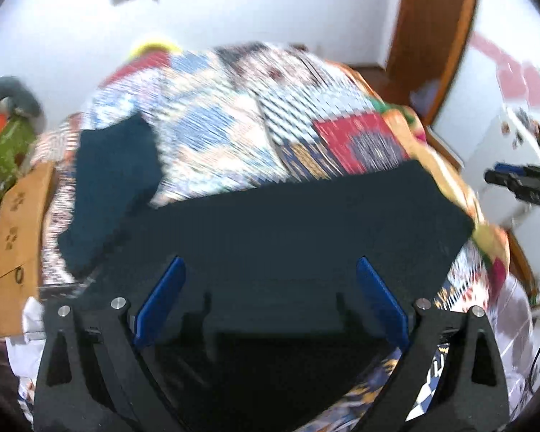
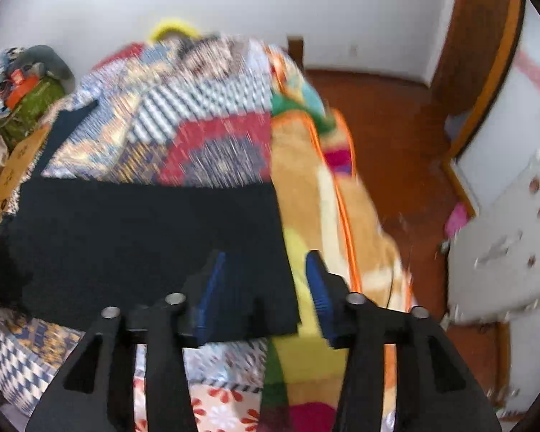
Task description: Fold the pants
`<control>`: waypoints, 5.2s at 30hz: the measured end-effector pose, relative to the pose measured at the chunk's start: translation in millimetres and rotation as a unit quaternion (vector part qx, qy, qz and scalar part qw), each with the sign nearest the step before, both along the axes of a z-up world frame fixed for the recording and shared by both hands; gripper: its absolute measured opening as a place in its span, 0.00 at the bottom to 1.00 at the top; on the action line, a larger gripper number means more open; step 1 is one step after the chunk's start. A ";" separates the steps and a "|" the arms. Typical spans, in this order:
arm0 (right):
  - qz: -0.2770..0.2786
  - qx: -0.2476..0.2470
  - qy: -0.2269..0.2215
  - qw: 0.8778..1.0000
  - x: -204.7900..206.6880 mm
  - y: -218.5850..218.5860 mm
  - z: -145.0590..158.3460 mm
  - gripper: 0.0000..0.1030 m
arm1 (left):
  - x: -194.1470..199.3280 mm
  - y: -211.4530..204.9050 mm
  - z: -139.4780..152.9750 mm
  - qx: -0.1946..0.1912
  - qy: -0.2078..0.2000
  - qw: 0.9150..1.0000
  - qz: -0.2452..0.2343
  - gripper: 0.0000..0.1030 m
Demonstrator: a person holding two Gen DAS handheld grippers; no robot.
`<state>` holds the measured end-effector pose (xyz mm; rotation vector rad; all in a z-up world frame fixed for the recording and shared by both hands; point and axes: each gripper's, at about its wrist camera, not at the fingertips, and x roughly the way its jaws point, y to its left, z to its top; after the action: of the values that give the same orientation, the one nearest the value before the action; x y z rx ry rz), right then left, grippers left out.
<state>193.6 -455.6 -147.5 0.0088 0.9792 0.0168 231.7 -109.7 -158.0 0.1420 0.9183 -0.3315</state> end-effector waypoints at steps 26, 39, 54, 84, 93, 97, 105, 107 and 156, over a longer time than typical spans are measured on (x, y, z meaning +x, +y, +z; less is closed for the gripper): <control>0.339 0.040 0.007 0.940 99.2 313.0 -23.0 0.47 | 29.2 289.5 -83.8 0.028 0.082 0.965 0.248 0.88; 0.417 -0.031 0.097 0.903 146.1 415.4 -98.2 0.40 | 36.3 286.7 -119.4 -0.049 0.111 0.968 0.219 0.24; 0.380 -0.072 0.032 0.921 145.9 422.6 -85.5 0.11 | 27.1 285.3 -106.9 0.059 0.085 0.967 0.233 0.18; 0.349 0.051 0.029 0.935 -14.9 277.6 -55.1 0.53 | -95.0 265.0 -135.7 0.083 0.131 0.955 0.253 0.74; 0.287 0.073 0.015 0.955 -20.7 225.0 -40.3 0.53 | -76.1 244.6 -58.0 0.026 0.067 0.968 0.239 0.73; 0.239 0.074 -0.001 0.968 -23.2 195.0 -34.4 0.53 | -40.8 214.5 -35.2 0.012 0.044 0.977 0.209 0.73; 0.149 0.068 -0.008 0.987 -39.4 130.1 -37.3 0.53 | 39.7 137.7 -52.3 -0.024 0.076 0.986 0.149 0.74; 0.123 0.065 -0.004 0.990 -44.7 112.5 -40.8 0.53 | 47.5 114.3 -76.2 -0.007 0.113 0.985 0.129 0.74; -0.147 0.128 -0.095 0.976 -48.9 -36.4 -64.5 0.05 | 11.7 103.2 -71.6 0.026 0.097 0.981 0.169 0.51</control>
<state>144.7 -492.0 -212.0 0.3824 0.7705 -0.1266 243.4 -6.5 -229.7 -0.0005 1.1247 -0.0052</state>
